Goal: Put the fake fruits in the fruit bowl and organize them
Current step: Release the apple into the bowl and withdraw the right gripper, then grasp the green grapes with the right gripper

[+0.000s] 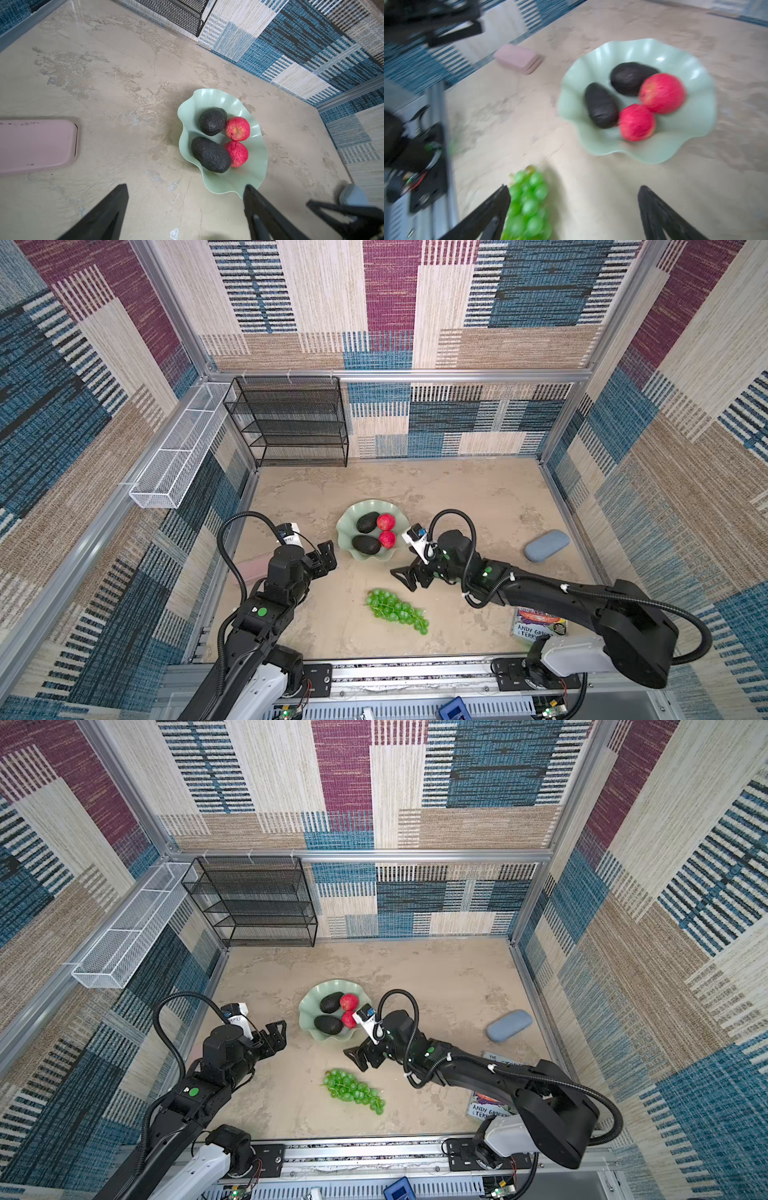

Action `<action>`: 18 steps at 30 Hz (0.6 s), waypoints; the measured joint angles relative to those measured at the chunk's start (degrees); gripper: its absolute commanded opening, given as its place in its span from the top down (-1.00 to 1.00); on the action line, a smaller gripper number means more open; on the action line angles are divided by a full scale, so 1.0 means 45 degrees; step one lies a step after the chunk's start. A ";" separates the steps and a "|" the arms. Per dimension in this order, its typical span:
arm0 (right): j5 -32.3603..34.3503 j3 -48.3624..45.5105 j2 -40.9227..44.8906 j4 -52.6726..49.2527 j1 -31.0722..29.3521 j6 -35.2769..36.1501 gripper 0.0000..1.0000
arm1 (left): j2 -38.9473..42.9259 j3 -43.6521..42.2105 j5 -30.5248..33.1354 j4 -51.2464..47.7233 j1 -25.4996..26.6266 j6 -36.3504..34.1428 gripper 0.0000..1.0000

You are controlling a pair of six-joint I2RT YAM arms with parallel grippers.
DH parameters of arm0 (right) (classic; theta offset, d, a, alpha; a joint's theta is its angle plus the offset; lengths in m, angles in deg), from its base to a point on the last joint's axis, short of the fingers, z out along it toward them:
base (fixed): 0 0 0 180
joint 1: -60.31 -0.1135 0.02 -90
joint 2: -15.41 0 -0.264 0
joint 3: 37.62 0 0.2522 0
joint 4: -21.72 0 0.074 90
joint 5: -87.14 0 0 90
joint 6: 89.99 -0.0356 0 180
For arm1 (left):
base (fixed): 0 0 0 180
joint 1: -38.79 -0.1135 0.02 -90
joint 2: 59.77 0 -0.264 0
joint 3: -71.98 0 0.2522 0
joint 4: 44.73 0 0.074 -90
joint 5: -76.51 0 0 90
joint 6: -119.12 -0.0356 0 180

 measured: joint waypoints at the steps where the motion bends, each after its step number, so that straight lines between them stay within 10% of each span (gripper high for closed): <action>1: -0.0034 -0.0437 0.0340 0.0160 -0.0185 0.0053 -0.94 | -0.0034 0.0053 0.0019 0.0010 -0.0024 -0.0097 -0.80; 18: 0.1035 -0.0340 -0.2919 0.0767 -0.2875 0.0175 -0.83 | 0.0287 0.0214 0.0131 -0.0102 -0.0131 -0.0627 -0.80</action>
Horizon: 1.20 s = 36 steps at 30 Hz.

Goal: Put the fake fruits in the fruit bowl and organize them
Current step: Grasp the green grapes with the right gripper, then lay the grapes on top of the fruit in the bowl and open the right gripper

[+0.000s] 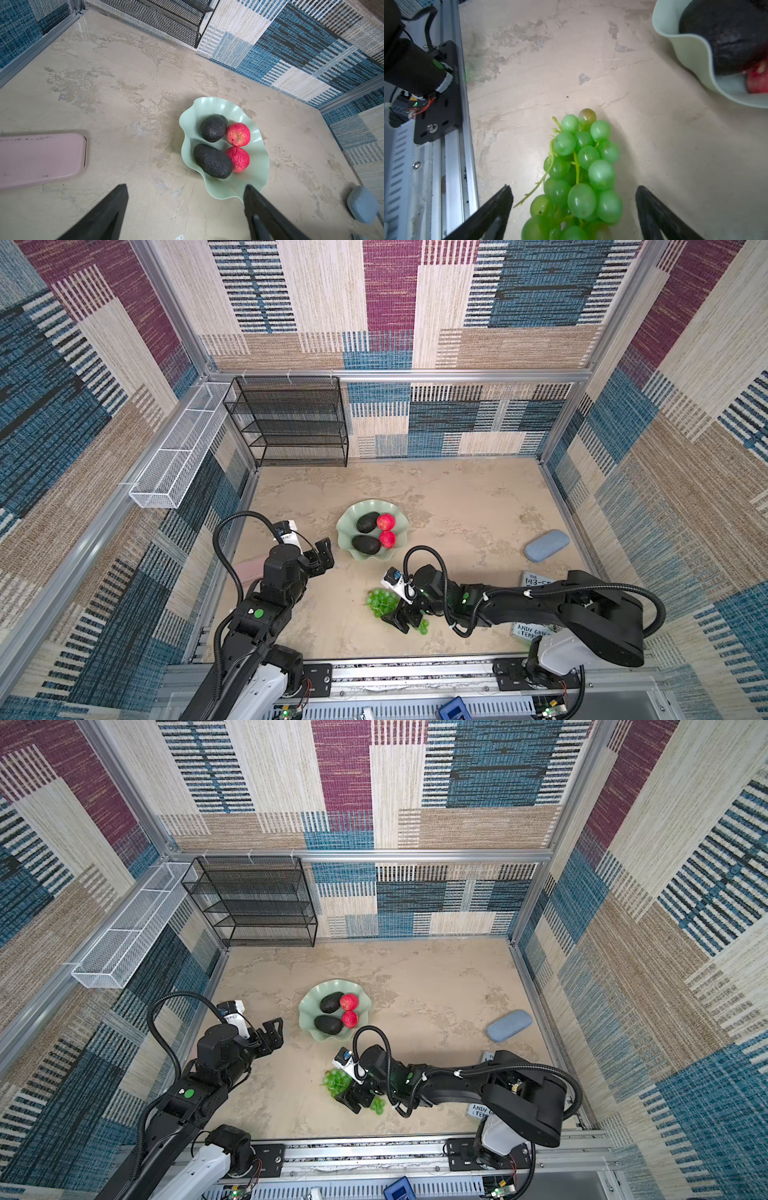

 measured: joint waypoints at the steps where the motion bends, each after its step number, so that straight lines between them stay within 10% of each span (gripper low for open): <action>1: 0.0112 0.0068 -0.0287 0.0053 -0.0019 -0.0049 -0.80 | 0.0024 0.0000 0.0058 -0.0015 -0.0005 -0.0005 -0.81; 15: 0.1059 -0.0413 -0.1190 0.1413 -0.0117 -0.1404 0.15 | 0.0194 -0.0029 0.0253 -0.0340 -0.0034 -0.0049 -0.80; 36: 0.2059 0.2477 0.1588 0.0831 0.2297 -0.1418 0.21 | 0.0165 0.0078 0.0476 -0.0379 -0.0160 -0.0112 -0.81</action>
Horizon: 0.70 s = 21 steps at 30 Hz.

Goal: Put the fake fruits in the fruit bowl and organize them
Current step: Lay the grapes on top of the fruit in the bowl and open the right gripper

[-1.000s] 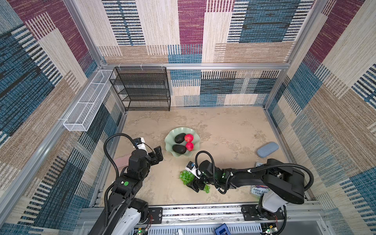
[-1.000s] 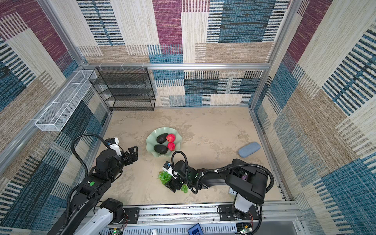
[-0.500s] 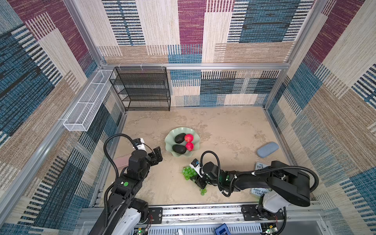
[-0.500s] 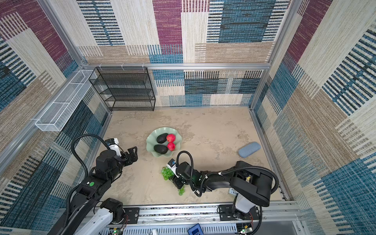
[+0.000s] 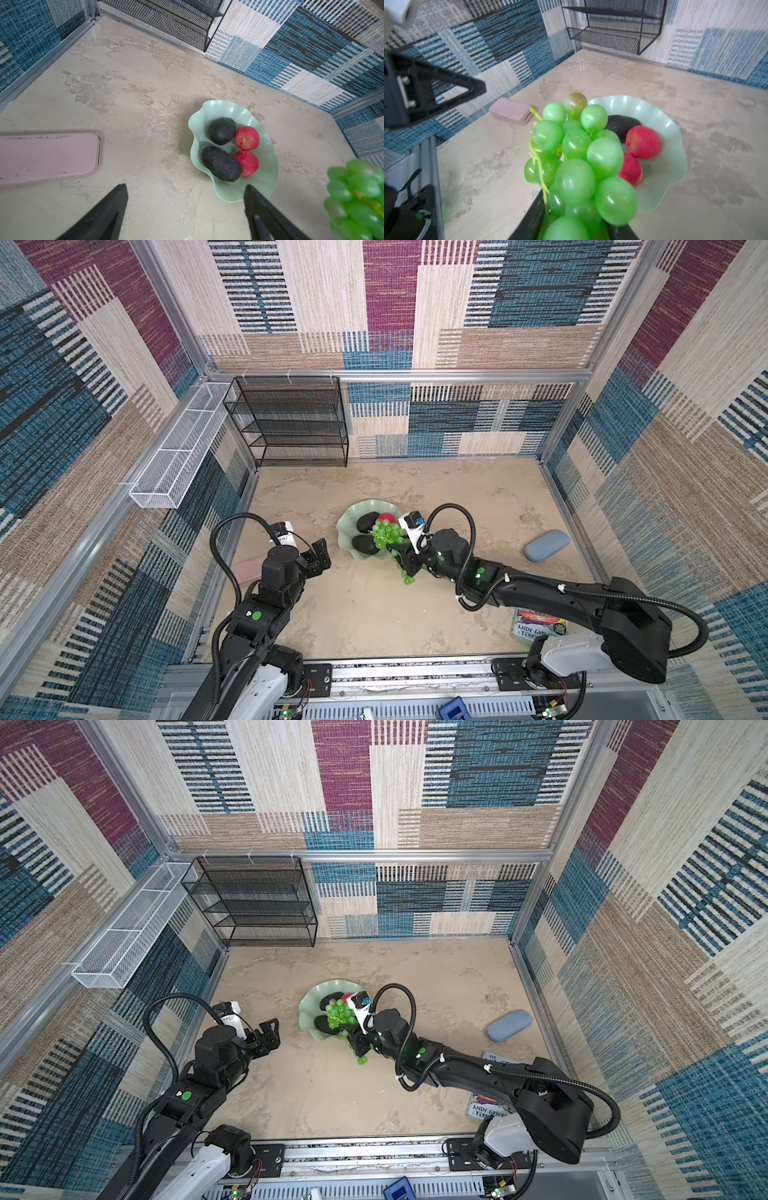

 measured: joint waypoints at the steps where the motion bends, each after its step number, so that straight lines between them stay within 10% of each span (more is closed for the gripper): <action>1: -0.0117 0.0301 -0.0321 -0.0010 0.0165 0.0112 0.21 | 0.0000 0.0024 0.0000 -0.0019 -0.0005 0.0000 -0.81; 16: -0.2200 0.5357 -0.6815 -0.0073 0.1685 0.1491 0.13 | 0.0335 0.0112 0.0015 -0.0622 -0.0068 0.0102 -0.81; 21: -0.2535 0.5678 -0.7572 -0.0049 0.1851 0.1481 -0.46 | 0.0452 0.0097 0.0058 -0.0733 -0.0083 0.0112 -0.81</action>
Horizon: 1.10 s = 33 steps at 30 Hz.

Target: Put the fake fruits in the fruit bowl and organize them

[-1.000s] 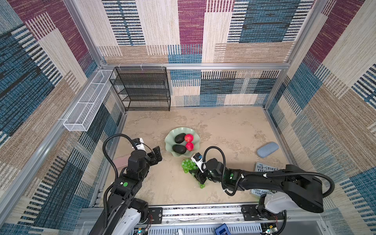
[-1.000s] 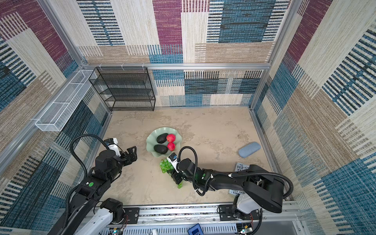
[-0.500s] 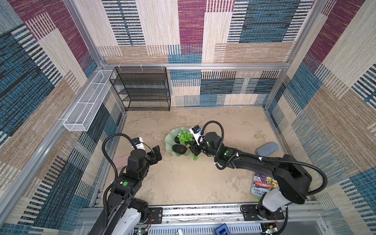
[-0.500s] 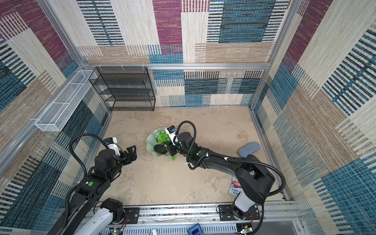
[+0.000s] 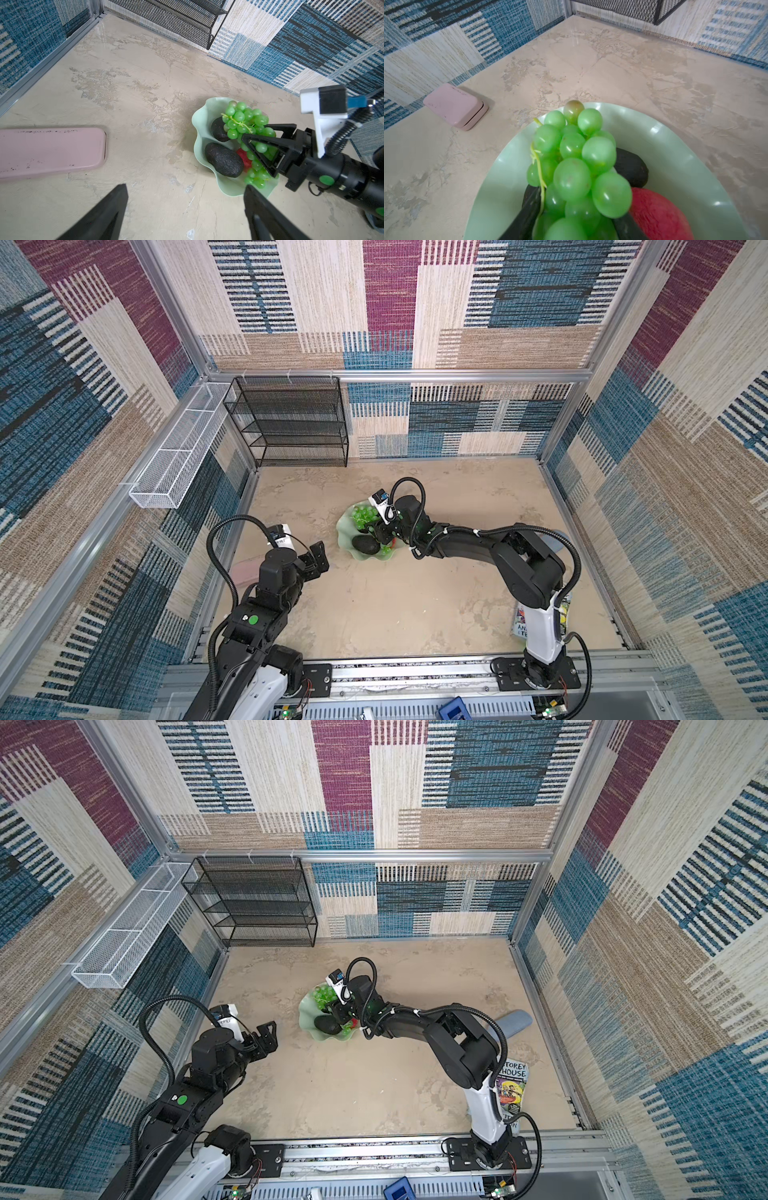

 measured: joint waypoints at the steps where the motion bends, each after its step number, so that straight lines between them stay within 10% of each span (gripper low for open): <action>1: -0.0073 0.0000 -0.0024 0.0000 0.0010 0.0000 -0.63 | 0.0019 0.0000 0.0005 -0.0029 -0.0005 0.0005 -0.81; 3: -0.0262 -0.0087 -0.0015 0.0243 0.0034 0.0000 -0.97 | 0.0068 0.0000 0.0015 -0.0044 -0.0005 0.0010 -0.81; 17: -0.0719 -0.4381 0.4250 0.3395 0.0185 -0.0510 -0.99 | 0.0588 -0.0282 0.0340 -0.0398 -0.0010 0.0010 -0.85; 33: 0.7679 -1.3226 1.5951 0.3687 0.3934 0.0155 -0.99 | -0.1977 -0.4240 0.1919 0.6023 -0.0039 -0.2550 -0.97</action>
